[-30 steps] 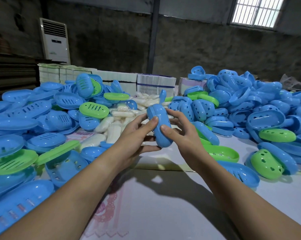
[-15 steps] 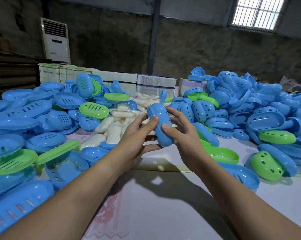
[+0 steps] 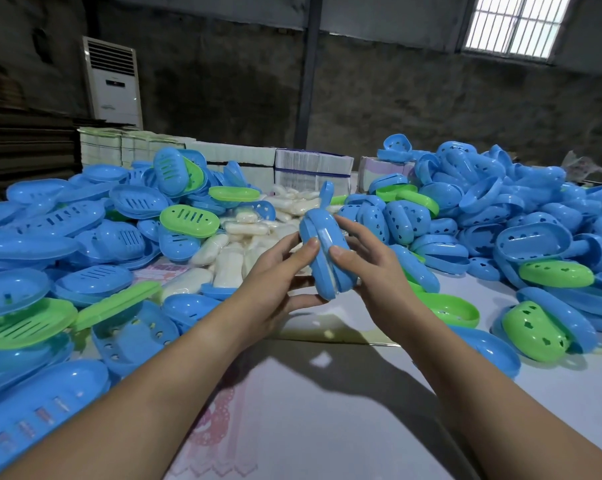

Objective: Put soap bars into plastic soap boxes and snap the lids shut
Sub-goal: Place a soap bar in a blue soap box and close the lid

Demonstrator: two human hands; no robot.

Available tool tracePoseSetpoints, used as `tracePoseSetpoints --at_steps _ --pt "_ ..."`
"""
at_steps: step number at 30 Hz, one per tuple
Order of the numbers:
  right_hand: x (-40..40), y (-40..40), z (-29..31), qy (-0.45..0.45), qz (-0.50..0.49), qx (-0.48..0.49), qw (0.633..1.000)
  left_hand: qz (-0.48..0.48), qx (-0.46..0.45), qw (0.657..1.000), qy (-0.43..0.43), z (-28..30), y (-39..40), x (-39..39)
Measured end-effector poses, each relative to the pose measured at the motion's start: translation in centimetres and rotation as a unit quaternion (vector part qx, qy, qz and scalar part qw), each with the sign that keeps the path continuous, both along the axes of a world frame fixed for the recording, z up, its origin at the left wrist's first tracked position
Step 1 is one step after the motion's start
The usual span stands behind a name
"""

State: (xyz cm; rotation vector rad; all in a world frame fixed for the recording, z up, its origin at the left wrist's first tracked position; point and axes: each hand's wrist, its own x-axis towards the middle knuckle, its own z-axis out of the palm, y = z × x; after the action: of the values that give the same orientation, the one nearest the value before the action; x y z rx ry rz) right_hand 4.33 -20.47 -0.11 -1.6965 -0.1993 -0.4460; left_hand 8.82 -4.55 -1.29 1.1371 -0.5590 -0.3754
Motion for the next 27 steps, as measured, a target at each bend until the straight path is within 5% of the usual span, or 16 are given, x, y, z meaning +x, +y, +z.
tracePoseSetpoints --at_steps 9,27 --pt "-0.3 -0.9 1.1 -0.017 -0.039 -0.044 0.998 -0.02 0.055 0.998 0.003 -0.1 0.1 0.6" --pt "-0.4 0.6 0.4 -0.019 -0.048 -0.05 0.997 0.026 0.008 1.0 0.001 0.1 -0.1 0.1"
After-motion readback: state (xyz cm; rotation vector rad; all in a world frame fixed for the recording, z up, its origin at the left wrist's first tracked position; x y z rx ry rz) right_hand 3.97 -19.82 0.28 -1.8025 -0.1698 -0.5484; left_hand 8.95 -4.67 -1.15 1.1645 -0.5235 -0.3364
